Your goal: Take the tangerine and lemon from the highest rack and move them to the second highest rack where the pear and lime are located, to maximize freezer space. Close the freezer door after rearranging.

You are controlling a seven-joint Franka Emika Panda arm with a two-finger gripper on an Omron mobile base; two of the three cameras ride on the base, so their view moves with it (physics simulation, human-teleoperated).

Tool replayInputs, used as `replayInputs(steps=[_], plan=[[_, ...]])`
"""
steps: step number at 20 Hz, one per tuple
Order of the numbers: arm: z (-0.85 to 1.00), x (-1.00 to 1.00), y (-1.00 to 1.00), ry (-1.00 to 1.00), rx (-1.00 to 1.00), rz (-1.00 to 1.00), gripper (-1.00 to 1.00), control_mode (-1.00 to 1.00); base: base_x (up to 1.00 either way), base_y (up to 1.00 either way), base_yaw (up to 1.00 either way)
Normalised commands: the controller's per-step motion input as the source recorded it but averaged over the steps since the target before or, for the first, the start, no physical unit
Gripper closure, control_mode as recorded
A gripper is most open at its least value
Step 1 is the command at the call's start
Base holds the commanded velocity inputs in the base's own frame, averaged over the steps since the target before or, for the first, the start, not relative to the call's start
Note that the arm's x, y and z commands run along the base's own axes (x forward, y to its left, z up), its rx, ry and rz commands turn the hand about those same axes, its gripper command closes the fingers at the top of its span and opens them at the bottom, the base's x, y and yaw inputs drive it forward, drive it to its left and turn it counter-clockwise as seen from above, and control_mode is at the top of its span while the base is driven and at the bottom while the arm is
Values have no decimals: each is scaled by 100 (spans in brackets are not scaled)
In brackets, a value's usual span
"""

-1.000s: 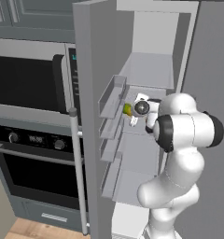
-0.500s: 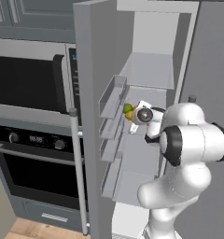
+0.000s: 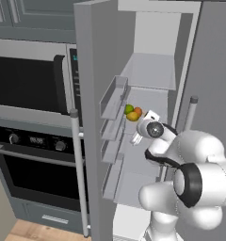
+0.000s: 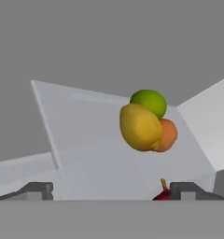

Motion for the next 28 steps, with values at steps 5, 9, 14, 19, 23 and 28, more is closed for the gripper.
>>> replayInputs(steps=[5,9,14,19,23,28], plan=[[81,-49,0,16,6,-6,-100,-100,0,0,0],[79,-48,0,31,6,-4,-100,-100,0,0,0],[35,-62,0,24,1,-3,-100,-100,0,0,0],[15,-83,0,8,0,0,-100,-100,0,0,0],[11,-91,0,0,0,0,-100,-100,0,0,0],[27,-81,0,0,0,0,-100,-100,0,0,0]])
